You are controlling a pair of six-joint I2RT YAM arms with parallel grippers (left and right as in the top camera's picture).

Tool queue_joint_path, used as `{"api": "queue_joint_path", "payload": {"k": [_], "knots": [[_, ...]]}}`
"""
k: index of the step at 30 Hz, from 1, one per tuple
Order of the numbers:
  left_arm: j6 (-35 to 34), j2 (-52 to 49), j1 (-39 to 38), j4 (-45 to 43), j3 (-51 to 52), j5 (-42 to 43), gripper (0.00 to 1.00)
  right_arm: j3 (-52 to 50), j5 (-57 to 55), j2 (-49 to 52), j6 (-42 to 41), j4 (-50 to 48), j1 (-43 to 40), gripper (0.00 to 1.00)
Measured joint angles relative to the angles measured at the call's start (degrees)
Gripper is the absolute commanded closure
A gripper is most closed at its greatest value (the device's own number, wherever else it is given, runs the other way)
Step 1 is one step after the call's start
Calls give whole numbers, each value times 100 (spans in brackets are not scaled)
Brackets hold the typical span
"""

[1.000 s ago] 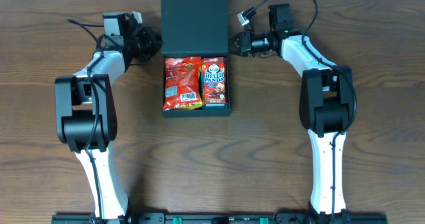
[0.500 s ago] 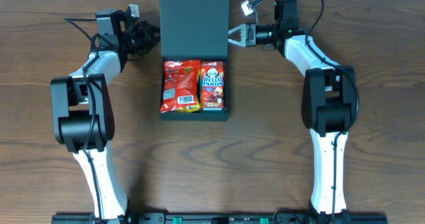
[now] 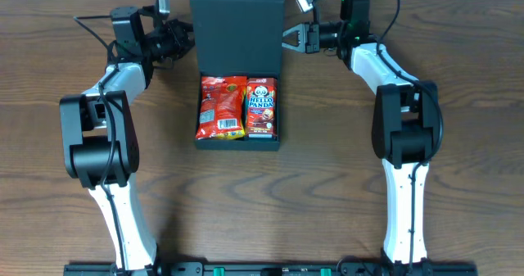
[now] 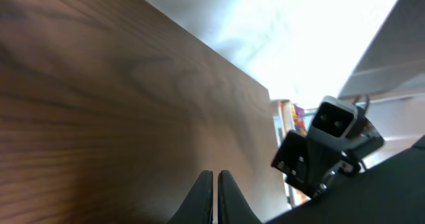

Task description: Pack container

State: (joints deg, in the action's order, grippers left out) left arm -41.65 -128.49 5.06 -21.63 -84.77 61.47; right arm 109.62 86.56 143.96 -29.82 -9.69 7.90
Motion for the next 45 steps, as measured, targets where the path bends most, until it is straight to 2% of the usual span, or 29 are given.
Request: {"api": "queue_joint_path", "payload": {"k": [6,12,16,22,26,29,36,40,45], "knots": [[-219,0,11,-9,0,367,94,0,101,0,-579,-389,0,98],[-409,2,20,48,0,597,94,0,155,0,-1657,-1025,2,99],[-354,125,22,538,0,697,94,0,175,0,-2385,-1419,2,98],[752,957,33,2892,0,741,94,0,199,-13,-3014,-1460,2,98],[1464,1440,13,3786,0,699,94,0,201,-120,-3191,-1456,7,99],[2216,1926,11,4817,-2,448,94,0,212,-310,-3263,-1132,26,98],[3335,2487,9,5893,-2,-155,94,0,219,-498,-3305,-1088,116,99],[3698,2505,-20,6310,-2,-531,94,-11,210,-503,-3593,-2094,142,98],[4048,2505,-256,6629,-2,-1099,94,-2,186,-588,-4739,-4688,90,98]]}}
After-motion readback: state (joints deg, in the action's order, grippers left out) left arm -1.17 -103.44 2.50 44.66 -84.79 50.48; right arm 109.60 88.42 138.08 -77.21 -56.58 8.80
